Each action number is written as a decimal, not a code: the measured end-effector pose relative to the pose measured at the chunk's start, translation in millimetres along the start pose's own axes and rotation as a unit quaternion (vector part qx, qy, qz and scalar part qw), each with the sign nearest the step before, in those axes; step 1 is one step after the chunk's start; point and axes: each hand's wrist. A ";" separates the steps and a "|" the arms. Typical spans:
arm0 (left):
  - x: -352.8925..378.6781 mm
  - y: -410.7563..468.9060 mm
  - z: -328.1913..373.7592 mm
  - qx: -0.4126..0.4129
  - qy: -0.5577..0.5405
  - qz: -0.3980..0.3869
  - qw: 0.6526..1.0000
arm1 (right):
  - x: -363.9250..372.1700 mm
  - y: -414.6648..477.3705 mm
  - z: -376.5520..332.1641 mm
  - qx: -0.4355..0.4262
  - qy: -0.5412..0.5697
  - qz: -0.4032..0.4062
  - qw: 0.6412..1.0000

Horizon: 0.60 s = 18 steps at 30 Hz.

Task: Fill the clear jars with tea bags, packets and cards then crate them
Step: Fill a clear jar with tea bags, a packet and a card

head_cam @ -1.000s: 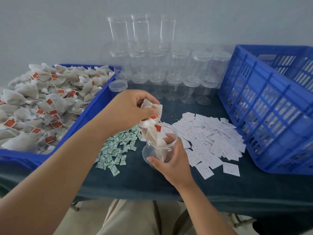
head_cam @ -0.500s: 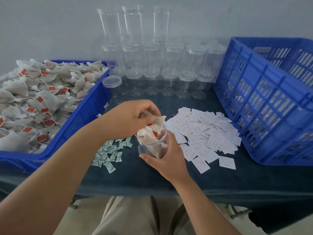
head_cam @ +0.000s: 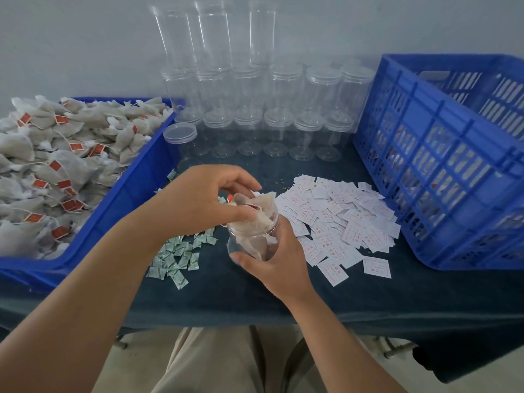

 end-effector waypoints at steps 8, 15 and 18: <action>-0.9 -2.0 10.3 0.000 0.115 -0.163 0.980 | 1.3 0.0 6.3 0.004 0.007 -0.001 1.000; 0.8 -1.3 18.8 -0.025 0.097 -0.212 0.972 | 2.1 -3.2 6.1 -0.027 -0.024 -0.016 0.999; -21.7 -16.0 7.2 -0.022 0.014 -0.016 1.000 | -0.7 -2.0 8.7 -0.009 0.003 -0.006 1.000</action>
Point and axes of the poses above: each hand's wrist, its own y-axis towards the middle knuckle, its own x-axis out of the palm, z = x × y, and after that the axes turned 6 degrees about y, right-handed
